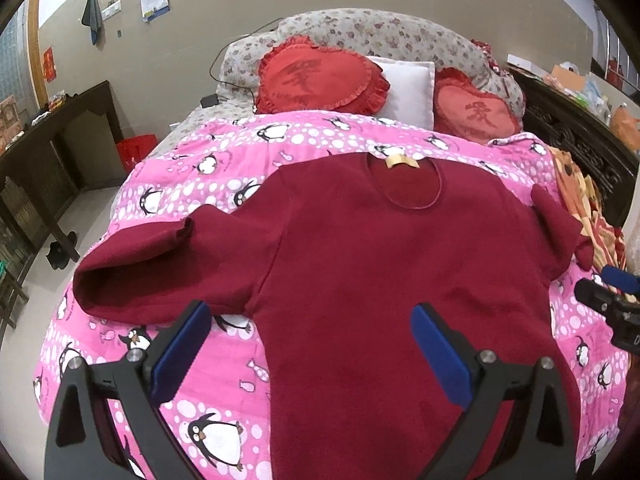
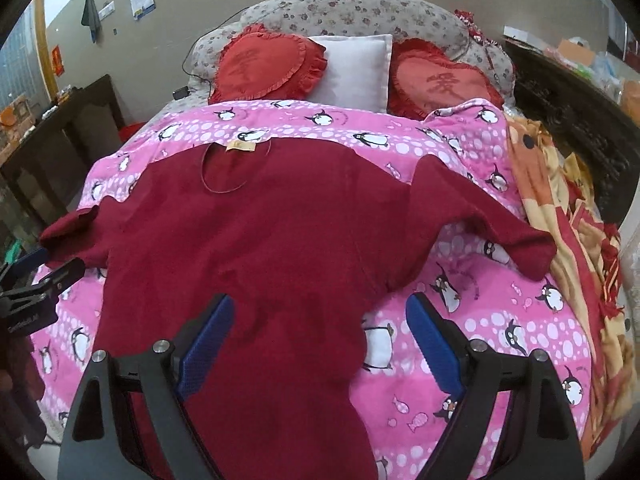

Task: Fold small clothes
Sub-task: 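Move both grippers over the spread dark red long-sleeve shirt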

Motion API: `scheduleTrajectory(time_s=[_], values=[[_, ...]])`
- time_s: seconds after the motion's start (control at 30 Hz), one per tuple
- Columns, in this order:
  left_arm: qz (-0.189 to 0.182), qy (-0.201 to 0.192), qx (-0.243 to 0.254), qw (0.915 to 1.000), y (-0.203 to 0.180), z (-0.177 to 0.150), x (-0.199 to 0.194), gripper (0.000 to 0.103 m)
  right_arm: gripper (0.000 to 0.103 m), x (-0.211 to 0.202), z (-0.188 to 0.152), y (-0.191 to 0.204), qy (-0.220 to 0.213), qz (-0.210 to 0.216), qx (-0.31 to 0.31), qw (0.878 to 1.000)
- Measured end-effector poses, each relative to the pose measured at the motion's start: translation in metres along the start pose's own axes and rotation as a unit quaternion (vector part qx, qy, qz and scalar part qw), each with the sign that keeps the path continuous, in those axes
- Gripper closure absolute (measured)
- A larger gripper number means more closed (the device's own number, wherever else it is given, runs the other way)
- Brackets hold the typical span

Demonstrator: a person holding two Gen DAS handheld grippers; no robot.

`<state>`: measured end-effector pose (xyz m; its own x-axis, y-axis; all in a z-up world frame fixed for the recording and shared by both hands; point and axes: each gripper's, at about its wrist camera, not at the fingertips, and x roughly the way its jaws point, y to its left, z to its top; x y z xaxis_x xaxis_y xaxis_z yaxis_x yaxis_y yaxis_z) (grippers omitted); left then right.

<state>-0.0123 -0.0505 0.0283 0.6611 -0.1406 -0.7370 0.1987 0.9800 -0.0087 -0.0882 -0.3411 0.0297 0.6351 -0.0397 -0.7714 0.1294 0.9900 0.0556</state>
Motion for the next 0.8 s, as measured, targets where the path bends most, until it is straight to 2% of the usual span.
scheduleTrajectory(time_s=[0.47,0.8], values=[[0.003,0.003,-0.001,1.0,-0.008,0.002,0.013,0.001,0.034,0.018,0.004,0.012,0.0,0.008,0.015,1.0],[0.011,0.002,-0.017,0.9998,0.001,0.008,0.032,0.001,0.034,0.036,0.01,0.024,-0.001,0.009,0.018,1.0]])
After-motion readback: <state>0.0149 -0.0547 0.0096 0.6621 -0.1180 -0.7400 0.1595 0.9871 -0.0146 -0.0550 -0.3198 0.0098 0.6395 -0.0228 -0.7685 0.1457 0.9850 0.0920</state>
